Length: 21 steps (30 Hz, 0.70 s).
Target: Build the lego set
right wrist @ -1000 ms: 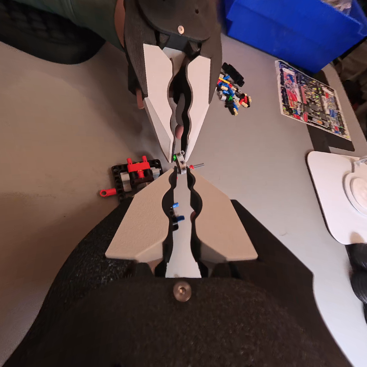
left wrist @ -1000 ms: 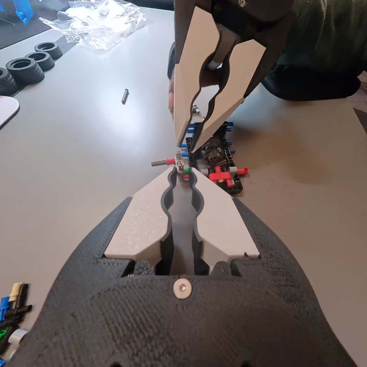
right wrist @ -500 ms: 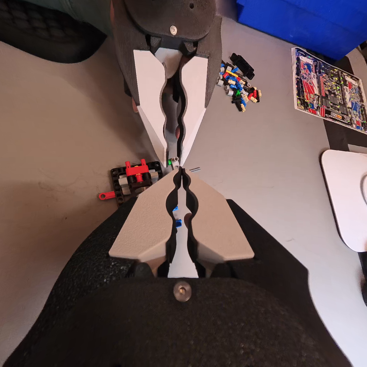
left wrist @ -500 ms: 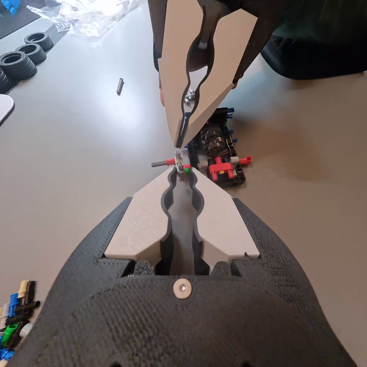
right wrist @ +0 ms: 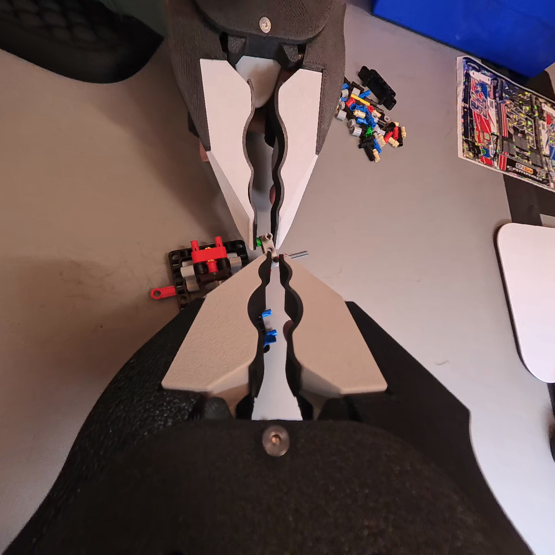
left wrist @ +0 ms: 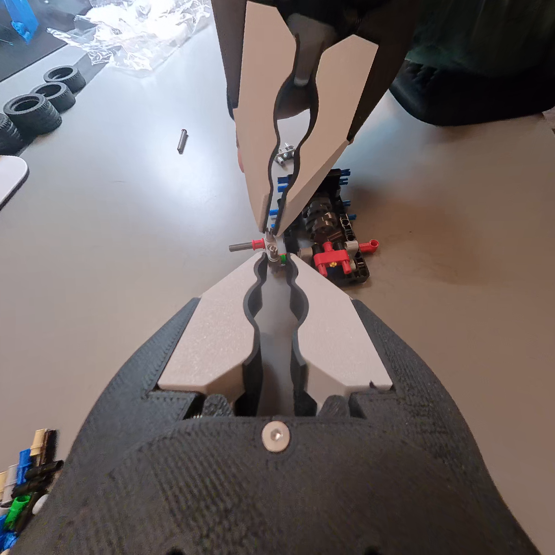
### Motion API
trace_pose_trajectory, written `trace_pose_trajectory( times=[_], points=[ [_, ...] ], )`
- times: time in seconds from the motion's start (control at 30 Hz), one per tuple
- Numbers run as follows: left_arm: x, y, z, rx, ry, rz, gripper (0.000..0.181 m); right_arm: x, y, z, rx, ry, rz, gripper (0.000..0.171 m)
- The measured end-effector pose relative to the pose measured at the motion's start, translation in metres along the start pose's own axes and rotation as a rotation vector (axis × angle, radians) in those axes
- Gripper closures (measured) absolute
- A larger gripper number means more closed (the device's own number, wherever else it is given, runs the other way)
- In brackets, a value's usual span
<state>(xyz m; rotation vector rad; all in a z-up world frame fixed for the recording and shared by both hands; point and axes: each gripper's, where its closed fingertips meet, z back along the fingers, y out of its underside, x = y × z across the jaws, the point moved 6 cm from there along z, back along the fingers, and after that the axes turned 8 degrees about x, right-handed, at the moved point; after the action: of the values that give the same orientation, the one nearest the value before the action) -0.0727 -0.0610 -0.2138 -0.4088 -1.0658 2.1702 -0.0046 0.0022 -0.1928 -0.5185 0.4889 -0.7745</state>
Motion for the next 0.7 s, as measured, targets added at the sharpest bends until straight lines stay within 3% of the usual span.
trace_pose_trajectory(
  times=[0.7],
  points=[
    [-0.0014,0.005,-0.0063,0.079,-0.033,-0.023,0.172,0.0012,-0.0009,-0.0073,0.132,-0.014,-0.013,0.169]
  ],
)
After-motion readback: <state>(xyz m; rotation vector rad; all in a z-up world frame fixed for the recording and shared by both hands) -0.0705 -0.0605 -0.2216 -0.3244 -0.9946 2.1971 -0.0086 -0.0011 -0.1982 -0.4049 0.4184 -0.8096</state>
